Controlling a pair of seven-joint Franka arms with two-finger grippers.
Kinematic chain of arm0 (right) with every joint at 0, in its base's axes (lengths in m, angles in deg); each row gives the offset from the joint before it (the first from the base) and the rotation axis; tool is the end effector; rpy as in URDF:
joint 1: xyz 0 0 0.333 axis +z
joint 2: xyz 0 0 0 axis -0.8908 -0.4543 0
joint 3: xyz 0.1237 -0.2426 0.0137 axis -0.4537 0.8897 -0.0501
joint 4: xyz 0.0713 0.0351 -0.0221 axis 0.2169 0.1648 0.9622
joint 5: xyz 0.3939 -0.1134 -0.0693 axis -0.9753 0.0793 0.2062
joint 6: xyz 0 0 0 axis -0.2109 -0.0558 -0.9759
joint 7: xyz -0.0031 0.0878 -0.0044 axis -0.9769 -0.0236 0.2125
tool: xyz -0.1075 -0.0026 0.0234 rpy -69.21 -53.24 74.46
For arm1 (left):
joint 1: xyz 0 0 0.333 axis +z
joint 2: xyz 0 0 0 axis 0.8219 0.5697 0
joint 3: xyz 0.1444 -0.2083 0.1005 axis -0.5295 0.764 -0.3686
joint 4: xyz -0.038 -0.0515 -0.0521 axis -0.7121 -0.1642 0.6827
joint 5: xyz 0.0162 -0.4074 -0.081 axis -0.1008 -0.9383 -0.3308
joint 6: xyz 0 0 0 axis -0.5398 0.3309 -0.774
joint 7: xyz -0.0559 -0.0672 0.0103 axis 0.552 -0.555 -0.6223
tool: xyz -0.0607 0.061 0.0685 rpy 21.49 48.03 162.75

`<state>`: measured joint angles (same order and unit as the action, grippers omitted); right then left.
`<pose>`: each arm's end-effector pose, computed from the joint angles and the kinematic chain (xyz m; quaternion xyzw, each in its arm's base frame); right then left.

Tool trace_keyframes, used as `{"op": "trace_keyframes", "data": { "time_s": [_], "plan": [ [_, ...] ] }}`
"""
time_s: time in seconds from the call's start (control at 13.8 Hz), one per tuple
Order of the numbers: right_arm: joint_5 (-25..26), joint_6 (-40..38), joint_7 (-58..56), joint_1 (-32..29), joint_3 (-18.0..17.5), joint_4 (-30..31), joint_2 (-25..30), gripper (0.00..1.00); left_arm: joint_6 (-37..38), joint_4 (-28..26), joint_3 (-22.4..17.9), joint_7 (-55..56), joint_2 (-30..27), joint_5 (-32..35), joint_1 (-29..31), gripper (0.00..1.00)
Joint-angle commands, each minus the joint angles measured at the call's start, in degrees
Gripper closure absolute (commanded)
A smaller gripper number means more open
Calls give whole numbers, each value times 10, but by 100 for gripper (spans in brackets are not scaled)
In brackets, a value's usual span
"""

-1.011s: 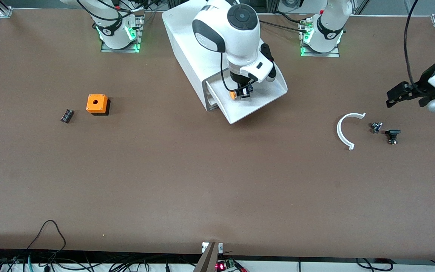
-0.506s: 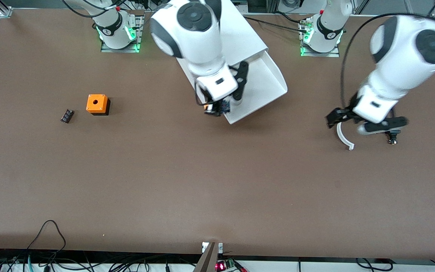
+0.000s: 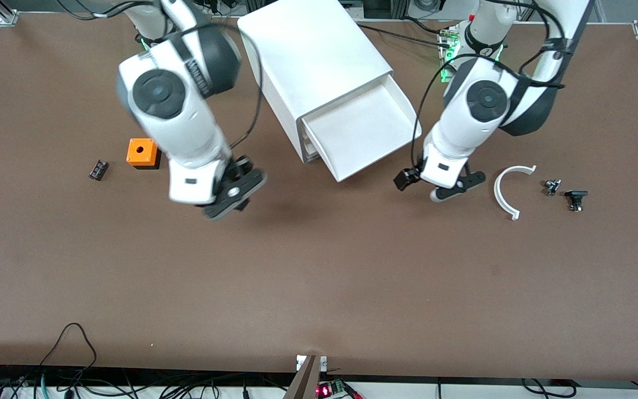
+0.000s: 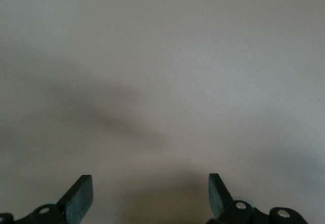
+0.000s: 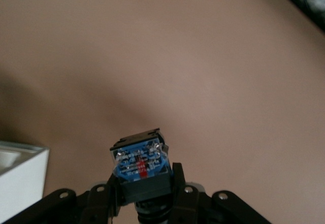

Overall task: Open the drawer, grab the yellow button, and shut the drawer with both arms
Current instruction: 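Move the button with the right gripper while the left gripper closes the drawer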

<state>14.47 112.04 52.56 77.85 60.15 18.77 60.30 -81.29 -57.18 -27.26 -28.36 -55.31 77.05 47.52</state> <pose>0.6292 0.3074 0.4092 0.9531 0.3022 0.0157 0.0100 0.5382 -0.2814 0.2987 0.9735 0.2225 -0.0150 0.0512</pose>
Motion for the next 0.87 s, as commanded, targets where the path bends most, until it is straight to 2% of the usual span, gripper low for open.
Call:
{"op": "trace_keyframes", "data": {
  "time_s": [0.0, 0.14, 0.29, 0.43, 0.58, 0.79],
  "plan": [
    [7, 28, 43, -89, -11, 102, 31, 63, -2, -38, 41, 14, -20, -2, -6, 0],
    [5, 63, 21, -158, -12, 159, 35, 62, 0, -68, 97, 8, -36, -2, -5, 0],
    [5, 92, 5, -186, -12, 200, 35, 62, 1, -87, 160, 5, -51, -2, -3, 0],
    [1, 119, 1, -221, -12, 253, 39, 62, 2, -95, 201, 4, -53, -2, -2, 0],
    [2, 139, -24, -250, -12, 294, 39, 62, 2, -99, 222, 3, -52, -2, -2, 0],
    [2, 196, -112, -287, -12, 347, 42, 62, -5, -91, 212, 1, -52, -2, 26, 0]
  ]
}}
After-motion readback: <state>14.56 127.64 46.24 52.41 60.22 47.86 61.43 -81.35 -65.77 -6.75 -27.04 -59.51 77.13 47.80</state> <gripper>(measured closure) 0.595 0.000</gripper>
